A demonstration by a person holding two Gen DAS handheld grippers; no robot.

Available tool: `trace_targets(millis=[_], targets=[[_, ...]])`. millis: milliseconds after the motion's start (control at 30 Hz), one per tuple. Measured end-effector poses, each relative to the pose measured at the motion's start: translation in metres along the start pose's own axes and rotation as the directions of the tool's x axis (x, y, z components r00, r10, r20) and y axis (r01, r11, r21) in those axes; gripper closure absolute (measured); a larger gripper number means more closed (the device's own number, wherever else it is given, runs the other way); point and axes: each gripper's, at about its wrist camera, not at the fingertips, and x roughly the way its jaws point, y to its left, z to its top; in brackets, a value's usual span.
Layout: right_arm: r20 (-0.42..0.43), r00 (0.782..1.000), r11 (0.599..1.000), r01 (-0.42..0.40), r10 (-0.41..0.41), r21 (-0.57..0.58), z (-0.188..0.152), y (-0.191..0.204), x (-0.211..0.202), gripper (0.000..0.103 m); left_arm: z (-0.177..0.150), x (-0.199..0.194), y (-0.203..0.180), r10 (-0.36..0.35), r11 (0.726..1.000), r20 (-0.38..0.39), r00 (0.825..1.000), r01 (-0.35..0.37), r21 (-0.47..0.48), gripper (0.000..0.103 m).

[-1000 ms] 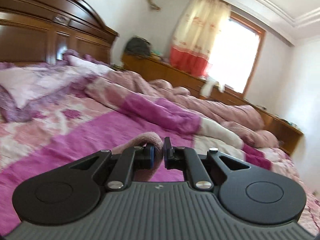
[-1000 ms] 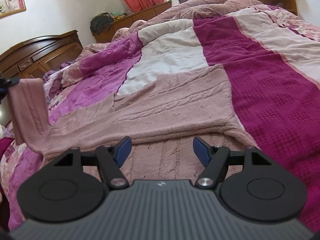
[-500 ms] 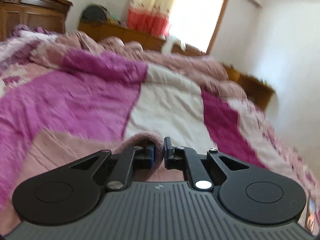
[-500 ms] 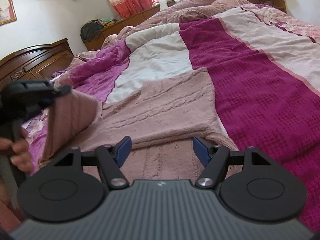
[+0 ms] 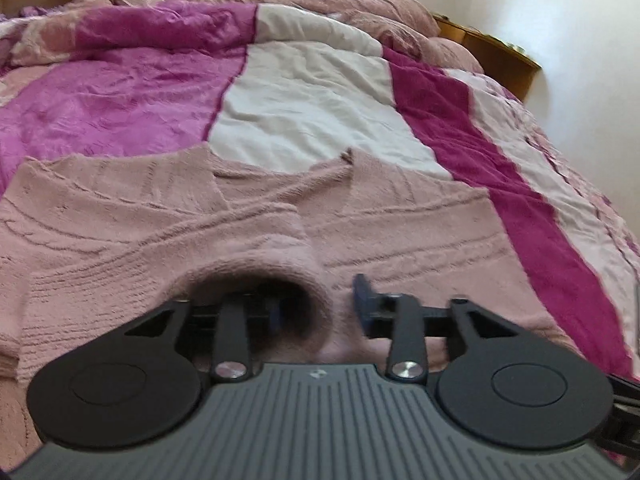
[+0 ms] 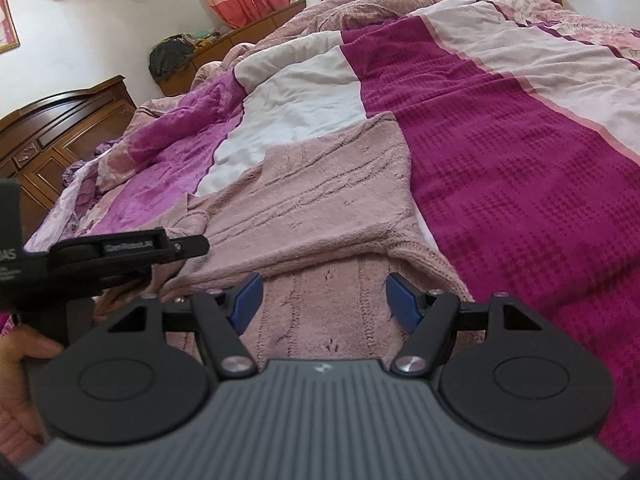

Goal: Fold small clothes

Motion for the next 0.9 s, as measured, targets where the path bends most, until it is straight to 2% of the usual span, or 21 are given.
trace_targets(millis=[67, 200, 367, 600, 767, 900], targets=[[0.003, 1.000, 1.000, -0.003, 0.003, -0.005, 0.001, 0.001, -0.001, 0.033, 0.001, -0.008, -0.002, -0.011, 1.000, -0.014, 1.000, 0.011, 0.016, 0.042], [0.011, 1.000, 1.000, -0.012, 0.012, -0.027, 0.005, 0.009, -0.006, 0.033, -0.004, -0.034, 0.001, -0.006, 0.998, -0.059, 0.998, 0.009, 0.056, 0.041], [0.026, 0.998, 0.995, -0.053, 0.056, -0.087, 0.015, 0.032, -0.011, 0.033, -0.014, -0.082, 0.021, 0.020, 0.998, -0.048, 0.999, -0.017, 0.066, 0.040], [-0.016, 0.984, 0.962, -0.176, 0.176, -0.210, 0.016, 0.091, -0.004, 0.033, -0.026, -0.127, 0.072, 0.172, 0.985, -0.035, 0.984, -0.172, -0.004, 0.038], [-0.060, 0.970, 0.922, -0.243, 0.236, -0.302, 0.004, 0.135, 0.006, 0.033, -0.033, -0.141, 0.102, 0.263, 0.963, -0.059, 0.963, -0.266, -0.044, 0.038], [-0.099, 0.960, 0.873, -0.278, 0.261, -0.401, -0.007, 0.167, 0.013, 0.033, -0.038, -0.153, 0.123, 0.322, 0.942, -0.072, 0.944, -0.327, -0.076, 0.038]])
